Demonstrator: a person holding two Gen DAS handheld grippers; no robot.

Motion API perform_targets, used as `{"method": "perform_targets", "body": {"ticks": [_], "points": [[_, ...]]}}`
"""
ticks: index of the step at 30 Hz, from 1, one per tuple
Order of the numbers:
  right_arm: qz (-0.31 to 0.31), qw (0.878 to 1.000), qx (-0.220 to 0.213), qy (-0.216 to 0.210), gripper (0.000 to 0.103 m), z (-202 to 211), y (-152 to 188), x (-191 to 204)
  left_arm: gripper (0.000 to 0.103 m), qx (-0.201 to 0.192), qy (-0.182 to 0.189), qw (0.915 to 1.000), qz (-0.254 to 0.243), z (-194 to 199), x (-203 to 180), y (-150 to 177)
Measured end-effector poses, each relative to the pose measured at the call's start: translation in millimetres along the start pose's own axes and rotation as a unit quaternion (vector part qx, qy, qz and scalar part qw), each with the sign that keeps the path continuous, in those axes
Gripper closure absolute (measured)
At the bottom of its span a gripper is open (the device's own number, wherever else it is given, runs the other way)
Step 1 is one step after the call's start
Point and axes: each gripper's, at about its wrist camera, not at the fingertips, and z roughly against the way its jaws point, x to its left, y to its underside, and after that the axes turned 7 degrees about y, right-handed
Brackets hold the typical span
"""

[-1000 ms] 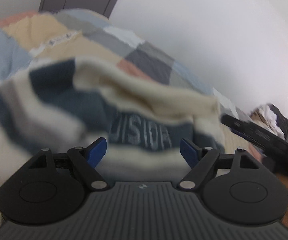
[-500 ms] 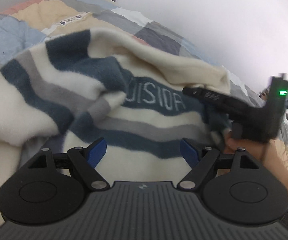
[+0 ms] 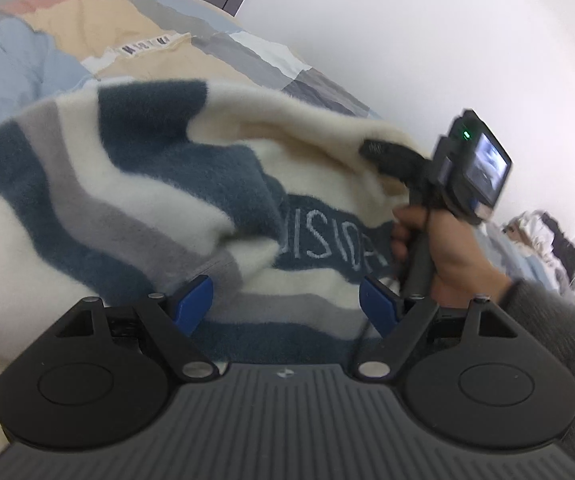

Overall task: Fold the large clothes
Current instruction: 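Lower the blanket onto the bed and open both grippers to spread it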

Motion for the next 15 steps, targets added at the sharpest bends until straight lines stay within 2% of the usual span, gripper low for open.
{"method": "perform_targets", "body": {"ticks": [2, 5, 10, 13, 14, 15], "points": [[0.020, 1.000, -0.022, 0.006, 0.062, -12.9, -12.8, 3.8, 0.019, -0.007, 0.011, 0.9998, 0.013, -1.1, 6.4, -1.2], [0.028, 0.999, -0.031, 0.012, 0.063, -33.9, -26.2, 7.9, 0.019, -0.015, 0.024, 0.9993, 0.023, -3.3, 11.5, -1.0], [0.028, 0.999, -0.016, 0.007, 0.062, -55.4, -20.9, 7.5, 0.019, -0.017, 0.019, 0.9997, 0.006, -10.3, 9.1, 1.6], [-0.001, 1.000, -0.021, 0.011, 0.045, -40.0, -17.8, -1.2, 0.019, -0.014, 0.009, 0.9998, -0.007, -14.5, 3.4, 4.5], [-0.017, 1.000, -0.016, 0.007, 0.034, -32.2, -18.6, -7.3, 0.019, -0.014, 0.007, 0.9998, -0.011, -14.5, 2.3, 5.2], [-0.032, 0.999, -0.010, 0.001, 0.030, -24.2, -19.3, -13.8, 0.019, -0.014, 0.007, 0.9998, -0.014, -14.3, 1.4, 5.7]]}}
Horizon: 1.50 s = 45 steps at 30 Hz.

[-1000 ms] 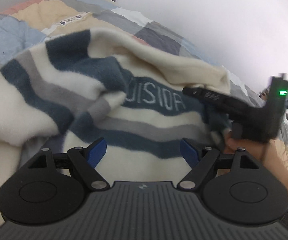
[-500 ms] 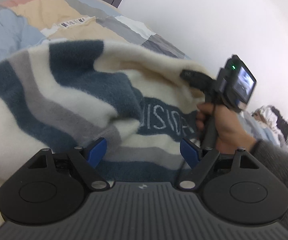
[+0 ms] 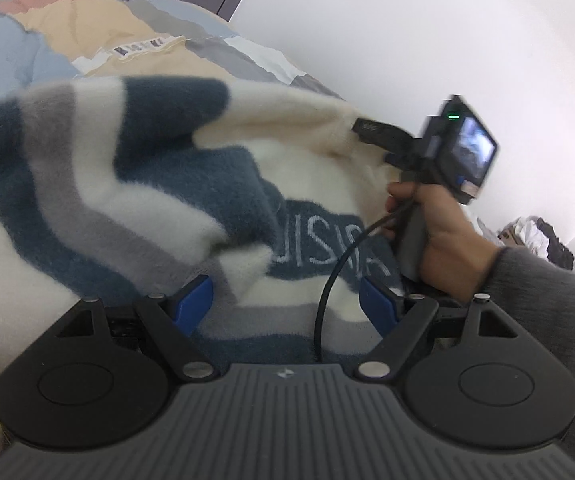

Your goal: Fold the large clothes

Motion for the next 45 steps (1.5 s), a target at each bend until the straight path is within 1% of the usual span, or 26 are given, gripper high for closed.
{"method": "perform_targets", "body": {"ticks": [2, 5, 7, 10, 12, 16, 19, 21, 23, 26, 28, 29, 30, 32, 33, 34, 35, 36, 37, 38, 39, 40, 41, 42, 43, 45], "points": [[-0.027, 0.999, 0.011, -0.017, 0.030, 21.8, -1.4, -16.3, 0.019, -0.001, 0.002, 1.0000, 0.001, 1.6, 1.1, 0.4], [-0.039, 0.998, 0.014, -0.046, 0.030, 66.5, -1.9, -40.1, 0.019, -0.004, 0.007, 0.9999, 0.007, 7.4, 2.1, -3.1], [-0.034, 0.998, 0.010, -0.059, 0.030, 104.1, 0.2, -57.2, 0.019, -0.011, 0.004, 0.9999, 0.008, 14.2, 1.8, -5.1], [-0.022, 0.998, 0.011, -0.062, 0.030, 161.8, 4.7, -81.1, 0.019, -0.016, -0.008, 0.9998, 0.000, 24.3, -3.9, -4.7], [-0.012, 0.998, 0.019, -0.057, 0.030, 196.7, 9.6, -97.0, 0.019, -0.008, -0.018, 0.9998, -0.002, 27.7, -11.9, 1.5], [-0.006, 0.998, 0.052, -0.039, 0.030, 256.1, 22.1, -128.2, 0.019, 0.010, -0.006, 0.9998, -0.015, 32.1, -32.7, 17.8], [0.002, 0.996, 0.080, -0.031, 0.030, 290.5, 33.5, -147.7, 0.019, 0.014, 0.005, 0.9998, -0.009, 39.3, -44.3, 25.9], [0.008, 0.994, 0.106, -0.011, 0.030, 306.5, 44.3, -160.0, 0.019, 0.014, 0.011, 0.9998, -0.002, 45.1, -48.8, 30.2], [-0.015, 0.991, 0.133, 0.011, 0.030, 315.1, 56.3, -177.6, 0.019, 0.015, 0.015, 0.9998, 0.002, 50.3, -54.1, 35.4], [-0.064, 0.986, 0.155, 0.010, 0.030, 321.2, 75.6, -207.1, 0.019, 0.021, 0.014, 0.9997, 0.001, 55.7, -63.8, 42.8], [-0.099, 0.979, 0.174, 0.031, 0.030, 321.5, 88.5, -225.8, 0.019, 0.023, 0.011, 0.9997, 0.003, 59.3, -68.1, 48.0], [-0.125, 0.974, 0.185, 0.037, 0.030, 320.2, 95.1, -234.3, 0.019, 0.025, 0.010, 0.9996, 0.006, 61.1, -70.0, 50.7], [-0.156, 0.967, 0.197, 0.034, 0.030, 316.7, 101.6, -243.3, 0.019, 0.027, 0.011, 0.9995, 0.010, 62.7, -71.3, 54.0], [-0.221, 0.949, 0.224, 0.021, 0.029, 307.3, 115.3, -258.3, 0.019, 0.033, 0.011, 0.9992, 0.020, 65.6, -72.1, 61.1], [-0.249, 0.939, 0.238, 0.007, 0.030, 300.9, 120.9, -263.8, 0.019, 0.038, 0.009, 0.9989, 0.026, 65.7, -72.1, 64.3], [-0.275, 0.930, 0.245, -0.002, 0.031, 297.8, 126.7, -268.6, 0.019, 0.042, 0.006, 0.9986, 0.032, 66.2, -71.7, 68.1], [-0.289, 0.924, 0.251, 0.000, 0.032, 297.7, 132.6, -269.0, 0.019, 0.046, 0.004, 0.9982, 0.038, 66.7, -70.8, 71.5], [-0.293, 0.920, 0.259, 0.003, 0.040, 295.8, 135.6, -268.2, 0.019, 0.050, 0.003, 0.9978, 0.044, 67.8, -69.7, 74.9], [-0.295, 0.919, 0.263, -0.002, 0.044, 295.8, 138.6, -266.7, 0.019, 0.052, 0.002, 0.9973, 0.051, 68.2, -68.7, 77.2], [-0.297, 0.918, 0.263, -0.011, 0.054, 299.5, 141.0, -263.3, 0.019, 0.053, 0.002, 0.9970, 0.057, 69.6, -67.6, 79.3], [-0.294, 0.919, 0.261, -0.024, 0.067, 300.6, 140.3, -259.7, 0.019, 0.052, 0.002, 0.9967, 0.062, 70.9, -66.5, 80.4], [-0.282, 0.924, 0.257, -0.032, 0.073, 303.5, 138.7, -253.8, 0.019, 0.051, 0.002, 0.9965, 0.066, 71.5, -65.8, 80.6], [-0.270, 0.929, 0.250, -0.034, 0.083, 307.9, 136.8, -251.1, 0.019, 0.049, 0.003, 0.9963, 0.070, 72.2, -65.1, 80.5], [-0.260, 0.934, 0.242, -0.038, 0.089, 311.9, 134.5, -250.6, 0.019, 0.048, 0.003, 0.9961, 0.074, 72.7, -64.7, 80.2], [-0.250, 0.939, 0.232, -0.043, 0.091, 315.9, 132.1, -247.6, 0.019, 0.047, 0.003, 0.9960, 0.076, 73.0, -64.1, 80.3], [-0.230, 0.948, 0.206, -0.075, 0.093, 326.0, 125.3, -245.0, 0.019, 0.047, 0.001, 0.9958, 0.078, 71.7, -63.2, 78.8]]}}
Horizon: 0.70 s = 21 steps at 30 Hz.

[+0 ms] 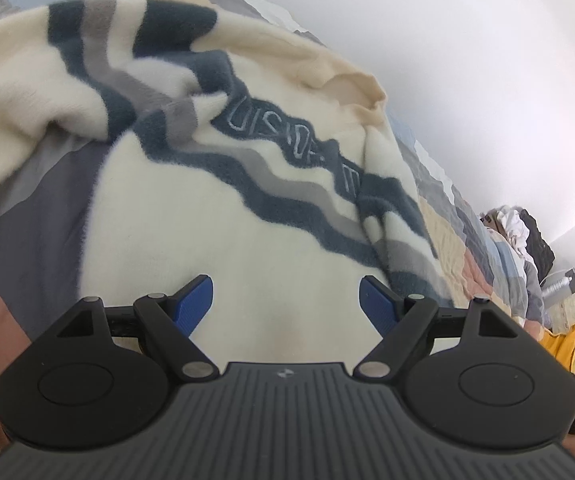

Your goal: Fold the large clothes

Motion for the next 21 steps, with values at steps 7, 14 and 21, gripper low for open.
{"method": "perform_targets", "body": {"ticks": [7, 14, 21], "points": [[0.015, 0.997, -0.067, -0.024, 0.094, 41.0, -50.9, -4.0, 0.019, -0.001, 0.000, 1.0000, -0.006, -2.4, -0.4, -1.0], [0.146, 0.971, -0.155, 0.108, 0.094, 69.6, -165.1, 10.4, 0.019, -0.003, 0.005, 1.0000, 0.003, -9.7, 1.6, -7.7], [0.126, 0.955, -0.197, 0.184, 0.094, 53.5, -272.4, 5.3, 0.019, -0.004, 0.015, 0.9999, 0.002, -19.6, -1.2, -10.9]]}}
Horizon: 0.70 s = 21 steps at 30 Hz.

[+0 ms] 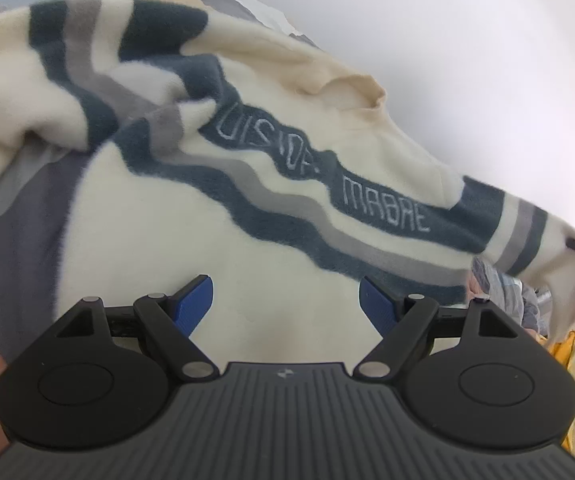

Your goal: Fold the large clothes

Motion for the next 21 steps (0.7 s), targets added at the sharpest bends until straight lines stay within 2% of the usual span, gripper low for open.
{"method": "perform_targets", "body": {"ticks": [2, 5, 10, 13, 16, 18, 21], "points": [[0.017, 1.000, 0.006, 0.025, 0.094, -29.1, -4.4, 3.2, 0.019, 0.002, 0.002, 1.0000, -0.002, -4.4, -1.0, -0.4], [0.036, 0.998, 0.027, 0.053, 0.094, -77.7, 7.2, 3.6, 0.019, 0.004, -0.002, 0.9998, -0.018, -11.8, -3.9, -1.8], [0.013, 0.995, 0.075, 0.071, 0.093, -157.5, 57.3, -14.5, 0.019, 0.007, -0.020, 0.9986, -0.049, -27.9, -8.3, -4.0], [-0.028, 0.995, 0.078, 0.058, 0.090, -178.4, 87.0, -31.4, 0.019, 0.011, -0.023, 0.9977, -0.062, -37.4, -9.8, -6.3], [-0.049, 0.996, 0.067, 0.035, 0.073, -185.1, 99.9, -45.4, 0.019, 0.015, -0.025, 0.9972, -0.069, -43.9, -10.9, -8.8], [-0.050, 0.997, 0.057, 0.022, 0.053, -177.7, 101.8, -52.5, 0.019, 0.019, -0.021, 0.9972, -0.070, -45.7, -10.3, -10.4], [-0.042, 0.999, 0.023, -0.004, 0.046, -151.2, 103.9, -66.1, 0.019, 0.022, -0.013, 0.9982, -0.054, -42.4, -4.6, -12.8]]}}
